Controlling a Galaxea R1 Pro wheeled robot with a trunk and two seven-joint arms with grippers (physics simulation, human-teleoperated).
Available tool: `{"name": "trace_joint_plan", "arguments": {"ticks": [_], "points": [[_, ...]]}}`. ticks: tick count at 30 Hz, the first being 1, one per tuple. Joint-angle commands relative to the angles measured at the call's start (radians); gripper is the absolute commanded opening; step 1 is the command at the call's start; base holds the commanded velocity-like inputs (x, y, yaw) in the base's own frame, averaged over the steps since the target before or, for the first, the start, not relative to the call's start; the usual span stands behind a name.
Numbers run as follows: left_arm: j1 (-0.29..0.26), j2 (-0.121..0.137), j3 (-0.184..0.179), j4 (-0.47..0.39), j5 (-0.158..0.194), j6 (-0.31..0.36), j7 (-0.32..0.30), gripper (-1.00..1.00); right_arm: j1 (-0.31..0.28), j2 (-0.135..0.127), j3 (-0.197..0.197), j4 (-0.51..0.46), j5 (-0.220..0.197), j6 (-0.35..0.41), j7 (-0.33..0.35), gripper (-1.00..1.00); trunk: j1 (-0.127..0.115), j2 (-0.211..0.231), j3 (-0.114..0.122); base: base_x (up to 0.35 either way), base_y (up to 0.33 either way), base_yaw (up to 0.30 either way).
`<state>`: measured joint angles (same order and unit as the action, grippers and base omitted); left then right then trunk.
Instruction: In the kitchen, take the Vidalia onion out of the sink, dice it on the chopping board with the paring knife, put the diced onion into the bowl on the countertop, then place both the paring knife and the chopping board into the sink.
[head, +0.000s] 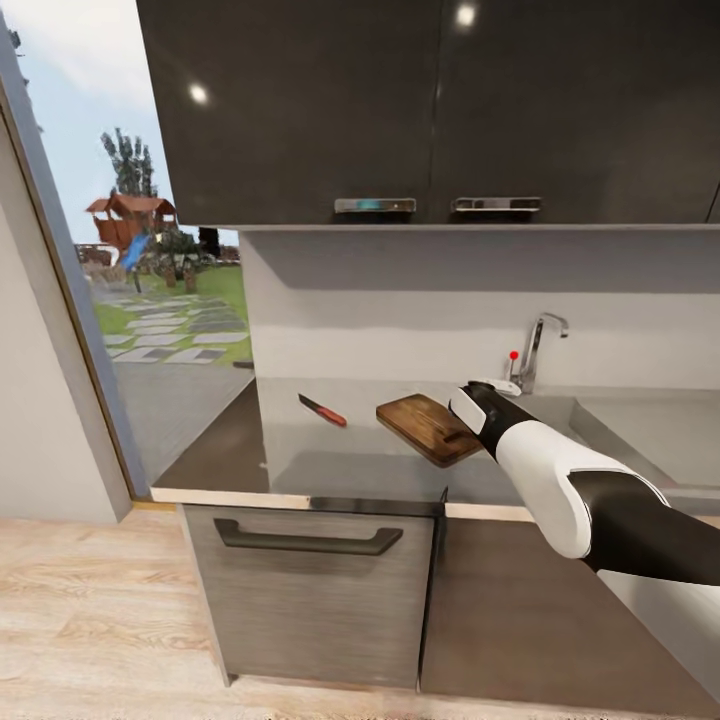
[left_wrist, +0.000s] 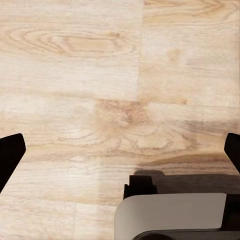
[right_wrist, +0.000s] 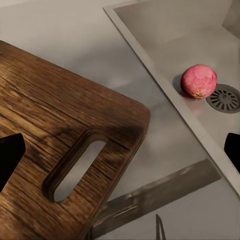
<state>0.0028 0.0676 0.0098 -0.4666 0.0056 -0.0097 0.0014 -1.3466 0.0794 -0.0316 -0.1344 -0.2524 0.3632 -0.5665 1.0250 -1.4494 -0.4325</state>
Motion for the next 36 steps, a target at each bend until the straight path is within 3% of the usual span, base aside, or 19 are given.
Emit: {"name": "trace_joint_plan", "arguments": {"ticks": [1,36], "points": [[0.000,0.000,0.001,-0.001,0.001,-0.001,0.000,1.00,0.000,0.000,-0.003,-0.002,-0.001,0.005,-0.004,1.00,0.000,-0.001,-0.002,0.000,0.000,0.000],[0.000,0.000,0.001,0.000,0.001,-0.001,0.000,1.00,0.000,-0.011,-0.002,0.016,-0.002,0.005,-0.003,1.00,0.000,-0.001,-0.048,0.014,-0.013,0.000]]}}
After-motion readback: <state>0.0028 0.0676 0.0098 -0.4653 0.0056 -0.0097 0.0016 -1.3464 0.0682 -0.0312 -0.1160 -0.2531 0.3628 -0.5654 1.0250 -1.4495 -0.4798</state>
